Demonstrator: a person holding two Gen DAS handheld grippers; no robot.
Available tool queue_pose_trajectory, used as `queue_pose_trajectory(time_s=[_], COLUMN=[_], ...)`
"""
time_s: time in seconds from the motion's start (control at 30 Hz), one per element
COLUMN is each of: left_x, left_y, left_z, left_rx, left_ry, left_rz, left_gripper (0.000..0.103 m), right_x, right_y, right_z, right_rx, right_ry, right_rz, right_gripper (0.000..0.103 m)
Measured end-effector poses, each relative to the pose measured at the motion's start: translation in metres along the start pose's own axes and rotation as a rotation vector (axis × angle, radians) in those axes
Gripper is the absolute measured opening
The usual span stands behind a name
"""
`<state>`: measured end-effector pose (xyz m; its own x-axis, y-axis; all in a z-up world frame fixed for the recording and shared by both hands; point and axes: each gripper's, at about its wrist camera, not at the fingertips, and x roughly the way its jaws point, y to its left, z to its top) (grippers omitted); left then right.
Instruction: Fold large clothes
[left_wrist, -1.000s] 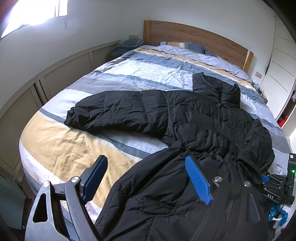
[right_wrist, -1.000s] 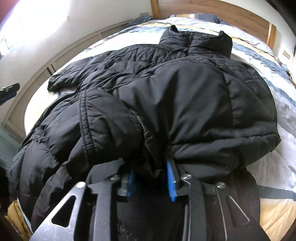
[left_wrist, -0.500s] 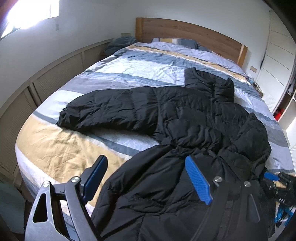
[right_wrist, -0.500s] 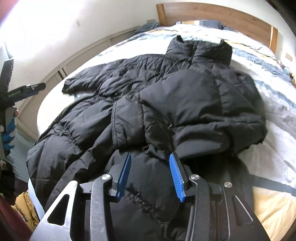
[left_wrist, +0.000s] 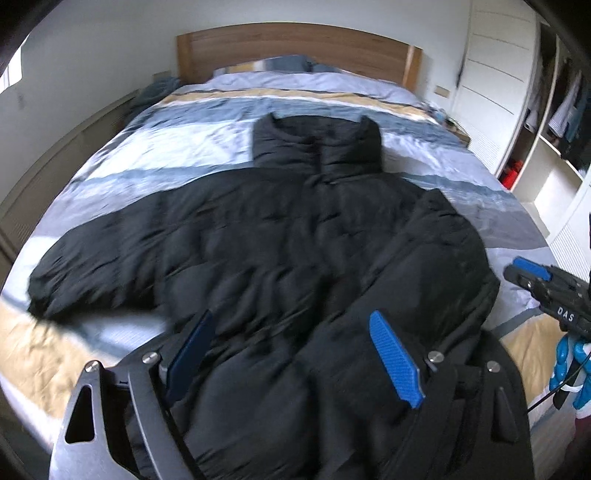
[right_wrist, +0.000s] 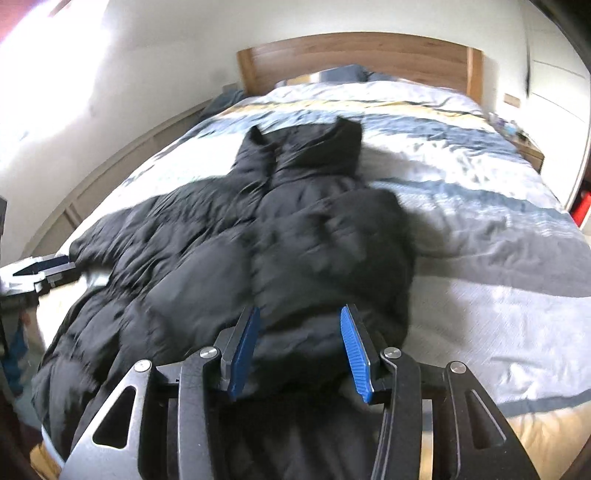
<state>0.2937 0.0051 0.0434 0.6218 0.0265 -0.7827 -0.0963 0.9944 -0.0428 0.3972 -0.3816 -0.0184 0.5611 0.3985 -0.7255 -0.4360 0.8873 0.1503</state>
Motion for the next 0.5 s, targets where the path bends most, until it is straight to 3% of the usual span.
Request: queue_pose_trajectory(time_s=[0.1, 0.27, 0.5], left_x=[0.028, 0.077, 0.146], left_y=[-0.032, -0.069, -0.067], left_z=[0.018, 0.04, 0.014], left_rx=[0.016, 0.061, 0.069], left_ry=[0.008, 0.018, 0.143], left_rz=[-0.042, -0.03, 0.019], left_gripper=[0.086, 0.086, 0.086], right_x=[0.014, 0.047, 0.112], right_y=[-0.015, -0.031, -0.034], right_z=[0.015, 0.031, 0.013], right_rx=[0.004, 0.035, 0.048], right_ry=[-0.011, -0.006, 0.084], right_rz=[-0.006, 0.002, 0.027], right_gripper=[0.046, 0.047, 0.049])
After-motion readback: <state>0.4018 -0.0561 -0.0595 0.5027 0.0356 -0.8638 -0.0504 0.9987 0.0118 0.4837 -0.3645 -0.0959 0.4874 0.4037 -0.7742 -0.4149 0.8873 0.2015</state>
